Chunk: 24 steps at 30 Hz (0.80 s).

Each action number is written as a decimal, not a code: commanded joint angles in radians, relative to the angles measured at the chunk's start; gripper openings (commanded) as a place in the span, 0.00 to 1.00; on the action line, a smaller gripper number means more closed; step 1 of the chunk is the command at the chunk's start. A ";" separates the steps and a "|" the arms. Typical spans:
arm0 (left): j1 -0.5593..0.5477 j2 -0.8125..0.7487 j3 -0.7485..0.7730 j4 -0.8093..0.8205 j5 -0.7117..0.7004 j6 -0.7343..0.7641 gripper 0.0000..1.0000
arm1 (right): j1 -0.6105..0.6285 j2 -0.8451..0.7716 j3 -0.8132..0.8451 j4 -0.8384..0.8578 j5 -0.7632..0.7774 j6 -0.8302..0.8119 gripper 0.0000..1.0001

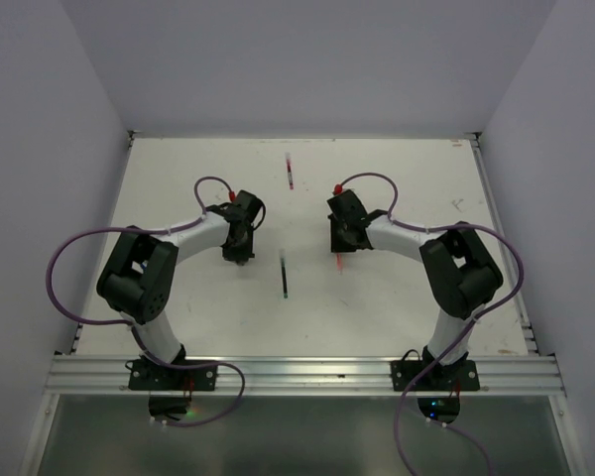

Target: Open the pen caps

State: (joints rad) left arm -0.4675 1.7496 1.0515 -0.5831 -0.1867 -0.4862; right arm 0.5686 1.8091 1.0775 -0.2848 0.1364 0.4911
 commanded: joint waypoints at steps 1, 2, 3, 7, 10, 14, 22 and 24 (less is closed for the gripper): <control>-0.002 0.036 -0.039 0.022 -0.051 0.018 0.00 | -0.004 0.048 0.019 0.010 0.002 0.023 0.21; -0.002 0.036 -0.041 0.020 -0.065 0.018 0.00 | -0.004 0.047 0.018 0.009 0.006 0.021 0.21; -0.002 0.034 -0.041 0.016 -0.069 0.023 0.00 | -0.004 0.044 0.018 0.009 0.015 0.018 0.22; 0.000 0.047 -0.042 0.017 -0.083 0.024 0.01 | -0.004 0.038 0.007 0.007 0.022 0.010 0.24; 0.000 0.056 -0.044 0.023 -0.089 0.018 0.02 | -0.004 0.033 -0.001 0.006 0.031 0.009 0.25; 0.000 0.064 -0.048 0.031 -0.092 0.015 0.07 | -0.004 0.032 -0.002 0.003 0.029 0.001 0.34; 0.001 0.071 -0.074 0.052 -0.102 0.011 0.18 | -0.004 0.032 -0.011 0.016 0.009 -0.005 0.42; 0.003 0.077 -0.079 0.055 -0.103 0.009 0.19 | -0.004 0.035 -0.014 0.019 0.005 -0.003 0.43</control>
State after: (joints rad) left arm -0.4721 1.7500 1.0401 -0.5564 -0.2420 -0.4858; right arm 0.5690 1.8206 1.0866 -0.2527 0.1368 0.4953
